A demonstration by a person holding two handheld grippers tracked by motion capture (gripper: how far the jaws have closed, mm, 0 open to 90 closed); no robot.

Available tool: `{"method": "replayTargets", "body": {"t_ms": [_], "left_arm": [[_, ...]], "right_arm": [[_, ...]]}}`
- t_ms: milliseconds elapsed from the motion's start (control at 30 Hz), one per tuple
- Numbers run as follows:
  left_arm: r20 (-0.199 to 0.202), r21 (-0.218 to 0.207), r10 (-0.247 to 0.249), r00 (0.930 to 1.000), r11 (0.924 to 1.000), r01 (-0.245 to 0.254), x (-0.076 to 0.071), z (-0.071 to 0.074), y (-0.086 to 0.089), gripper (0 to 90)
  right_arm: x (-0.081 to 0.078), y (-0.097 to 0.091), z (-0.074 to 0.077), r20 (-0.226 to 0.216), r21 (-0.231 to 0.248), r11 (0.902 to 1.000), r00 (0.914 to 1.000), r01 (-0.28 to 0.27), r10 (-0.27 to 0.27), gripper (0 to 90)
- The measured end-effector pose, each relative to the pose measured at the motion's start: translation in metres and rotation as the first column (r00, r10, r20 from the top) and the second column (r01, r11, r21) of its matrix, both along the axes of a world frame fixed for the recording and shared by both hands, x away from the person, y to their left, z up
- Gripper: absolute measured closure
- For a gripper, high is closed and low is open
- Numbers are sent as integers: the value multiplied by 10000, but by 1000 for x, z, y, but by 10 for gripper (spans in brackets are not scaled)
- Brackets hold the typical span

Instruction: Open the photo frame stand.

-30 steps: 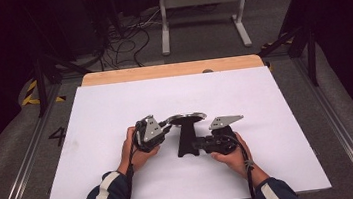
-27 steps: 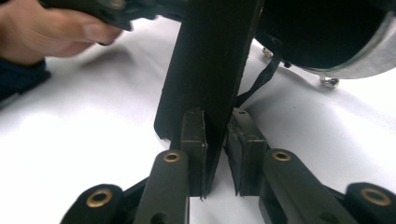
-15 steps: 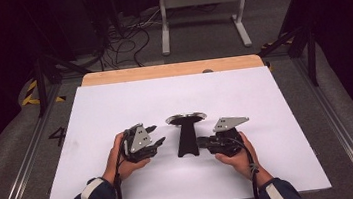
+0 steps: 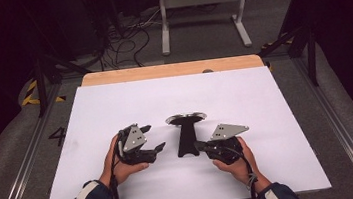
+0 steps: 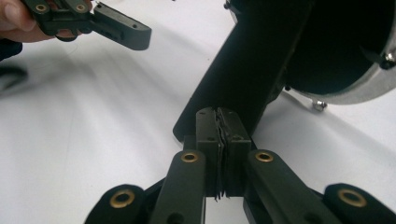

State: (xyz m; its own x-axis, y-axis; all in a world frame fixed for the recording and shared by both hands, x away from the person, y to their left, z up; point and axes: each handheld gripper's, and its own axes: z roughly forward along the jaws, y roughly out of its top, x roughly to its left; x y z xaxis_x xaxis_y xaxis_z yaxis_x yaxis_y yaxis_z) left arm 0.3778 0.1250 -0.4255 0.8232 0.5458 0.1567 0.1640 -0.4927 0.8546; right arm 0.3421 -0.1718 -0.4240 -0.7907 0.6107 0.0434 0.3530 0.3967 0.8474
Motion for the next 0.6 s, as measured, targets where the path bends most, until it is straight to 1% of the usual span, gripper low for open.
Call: {"method": "replayTargets", "body": {"t_ms": [133,167,200,300,367,433,533,600], "left_arm": [[-176,-238,197,9997,9995,-201,12,1,-3,243],[-263,-324,182,9995,9993,-190,15,1,-5,242],[-270,-419,195,9994,9989,-206,18,0,-5,243],[-312,-563,137,9994,9983,-155,25,1,-10,282],[-442,-711,-14,9990,9975,-18,29,2,-13,323],[-486,-795,-117,9987,9968,78,32,1,-18,337],[-443,-724,-61,9990,9974,29,34,0,-22,342],[-451,-762,10,9990,9971,-44,37,-1,-25,347]], "right_arm": [[-3,7,0,247,-90,9999,9996,108,-105,892],[-3,9,-1,287,-135,9998,9995,140,-136,893],[-3,11,-1,330,-170,9997,9993,188,-182,895],[-5,19,1,521,-70,9996,9983,273,-269,900],[-5,25,0,602,-89,9992,9974,396,-390,900],[-5,30,-2,607,-103,9986,9969,518,-510,900],[-5,40,-8,557,-166,9988,9974,458,-448,900],[-5,44,-10,539,-144,9990,9976,432,-424,900]]}}
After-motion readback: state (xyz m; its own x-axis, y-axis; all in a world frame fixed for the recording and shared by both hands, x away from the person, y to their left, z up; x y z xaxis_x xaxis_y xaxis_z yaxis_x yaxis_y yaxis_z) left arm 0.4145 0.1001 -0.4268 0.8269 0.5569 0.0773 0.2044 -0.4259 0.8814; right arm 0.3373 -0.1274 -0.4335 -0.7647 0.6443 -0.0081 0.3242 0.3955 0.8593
